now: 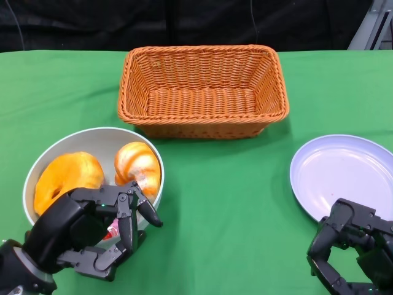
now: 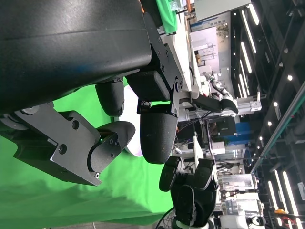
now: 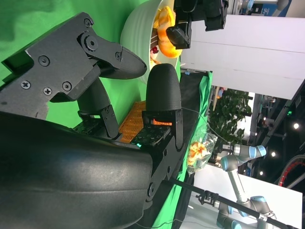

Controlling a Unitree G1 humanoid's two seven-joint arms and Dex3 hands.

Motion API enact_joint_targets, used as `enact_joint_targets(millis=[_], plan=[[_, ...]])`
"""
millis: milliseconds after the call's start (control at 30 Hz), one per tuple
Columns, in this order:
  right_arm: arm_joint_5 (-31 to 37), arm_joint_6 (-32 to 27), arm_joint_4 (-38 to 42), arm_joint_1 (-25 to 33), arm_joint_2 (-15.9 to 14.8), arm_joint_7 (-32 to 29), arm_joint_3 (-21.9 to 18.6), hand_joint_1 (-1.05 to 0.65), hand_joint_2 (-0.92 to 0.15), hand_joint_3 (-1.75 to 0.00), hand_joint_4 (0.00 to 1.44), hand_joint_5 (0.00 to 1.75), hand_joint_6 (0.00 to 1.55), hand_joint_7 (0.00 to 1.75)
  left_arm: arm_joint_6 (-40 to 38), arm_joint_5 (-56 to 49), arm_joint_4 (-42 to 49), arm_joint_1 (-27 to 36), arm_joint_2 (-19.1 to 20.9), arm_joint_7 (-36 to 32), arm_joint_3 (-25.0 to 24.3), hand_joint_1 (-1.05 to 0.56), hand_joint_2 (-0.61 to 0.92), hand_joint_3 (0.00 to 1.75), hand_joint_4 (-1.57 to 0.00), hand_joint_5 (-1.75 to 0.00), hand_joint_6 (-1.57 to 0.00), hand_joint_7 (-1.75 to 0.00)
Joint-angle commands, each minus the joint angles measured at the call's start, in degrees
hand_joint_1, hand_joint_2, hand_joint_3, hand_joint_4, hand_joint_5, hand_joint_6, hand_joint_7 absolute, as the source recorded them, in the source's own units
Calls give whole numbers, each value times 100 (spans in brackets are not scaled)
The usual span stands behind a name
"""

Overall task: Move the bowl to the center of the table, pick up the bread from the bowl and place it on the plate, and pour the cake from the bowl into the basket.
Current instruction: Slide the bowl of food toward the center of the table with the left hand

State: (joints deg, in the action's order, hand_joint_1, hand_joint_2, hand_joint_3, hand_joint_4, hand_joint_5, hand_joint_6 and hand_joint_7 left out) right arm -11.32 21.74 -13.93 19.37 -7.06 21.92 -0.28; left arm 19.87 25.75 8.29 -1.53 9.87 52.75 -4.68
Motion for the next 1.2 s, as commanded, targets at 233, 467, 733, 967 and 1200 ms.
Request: enact_joint_targets(millis=[233, 467, 733, 967, 1200], plan=[[-63, 23, -15, 14, -67, -4, -37, -19, -45, -107, 72, 174, 66, 138, 14, 66, 42, -15, 80, 46, -13, 6, 59, 111, -88, -168, -84, -148], [-94, 55, 24, -8, -64, 29, -33, -20, -44, -107, 72, 175, 66, 139, 89, 38, 67, -22, 72, 36, -22, 7, 59, 113, -89, -168, -85, -147], [-79, 55, 101, -71, -50, 28, -30, -20, -46, -104, 72, 175, 65, 138, 134, 37, 99, -97, 150, 160, -26, 4, 58, 114, -88, -174, -83, -151], [-65, 67, 126, -107, -38, 13, -21, -18, -46, -105, 72, 174, 66, 138, 93, 71, 135, -141, 191, 182, -47, 4, 55, 117, -88, -175, -80, -157], [-65, 143, 189, -140, -56, 37, -33, -19, -46, -106, 72, 174, 65, 138, -189, 275, 46, -119, 170, 136, -59, 2, 55, 118, -87, -175, -80, -155]])
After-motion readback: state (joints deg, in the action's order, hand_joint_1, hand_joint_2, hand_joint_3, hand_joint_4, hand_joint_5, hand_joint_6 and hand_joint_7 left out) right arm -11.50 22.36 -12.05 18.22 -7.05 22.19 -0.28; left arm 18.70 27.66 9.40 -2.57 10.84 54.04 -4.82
